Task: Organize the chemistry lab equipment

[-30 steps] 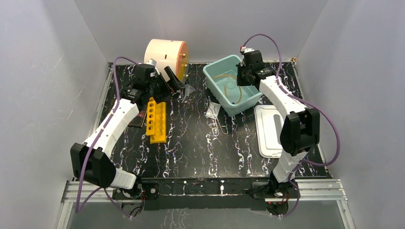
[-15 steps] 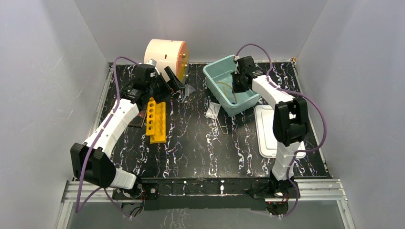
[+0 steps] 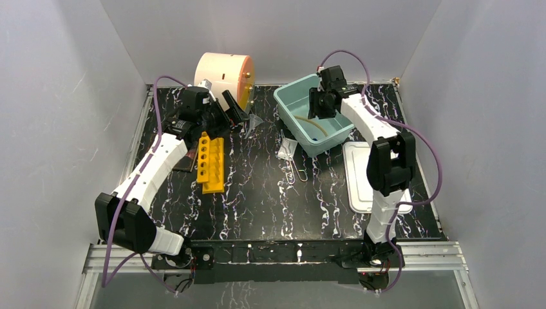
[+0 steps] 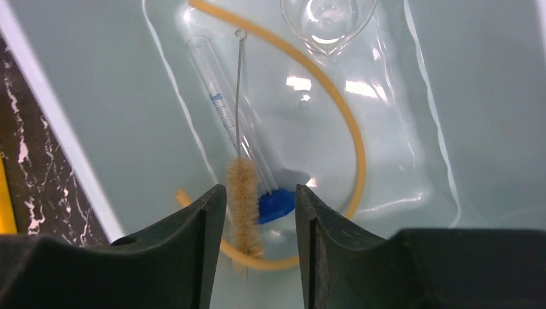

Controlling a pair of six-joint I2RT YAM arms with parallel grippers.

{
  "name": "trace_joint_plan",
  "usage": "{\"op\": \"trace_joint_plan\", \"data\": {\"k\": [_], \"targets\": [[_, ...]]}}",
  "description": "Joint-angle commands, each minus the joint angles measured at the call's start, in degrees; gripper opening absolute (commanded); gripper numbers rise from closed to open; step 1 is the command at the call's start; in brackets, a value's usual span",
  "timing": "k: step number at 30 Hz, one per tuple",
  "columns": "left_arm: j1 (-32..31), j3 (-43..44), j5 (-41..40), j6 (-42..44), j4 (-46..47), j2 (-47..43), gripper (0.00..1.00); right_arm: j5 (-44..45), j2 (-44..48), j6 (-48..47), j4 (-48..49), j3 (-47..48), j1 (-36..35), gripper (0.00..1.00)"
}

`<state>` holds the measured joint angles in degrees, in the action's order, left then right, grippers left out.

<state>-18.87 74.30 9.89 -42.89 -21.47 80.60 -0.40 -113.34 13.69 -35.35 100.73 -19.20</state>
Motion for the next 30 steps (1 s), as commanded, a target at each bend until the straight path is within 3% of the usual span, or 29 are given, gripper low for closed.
{"op": "trace_joint_plan", "data": {"k": [1,10,21,30], "targets": [[-0.2,0.1,-0.5,1.2,-0.7,-0.8,0.98,0.1,7.0,1.3,-1.9,3.0,-0.2,0.53],[-0.2,-0.2,-1.4,1.1,-1.3,-0.6,0.98,-2.9,13.6,-0.1,-1.4,1.9,-4.3,0.58],[-0.1,2.4,-12.5,0.7,-7.7,-2.0,0.98,13.5,15.6,2.8,-2.9,-7.6,-22.2,0.59],[-0.1,2.3,-15.3,-0.3,-9.6,-2.3,0.98,21.9,7.7,8.2,-6.2,-9.5,-25.5,0.65]]}}
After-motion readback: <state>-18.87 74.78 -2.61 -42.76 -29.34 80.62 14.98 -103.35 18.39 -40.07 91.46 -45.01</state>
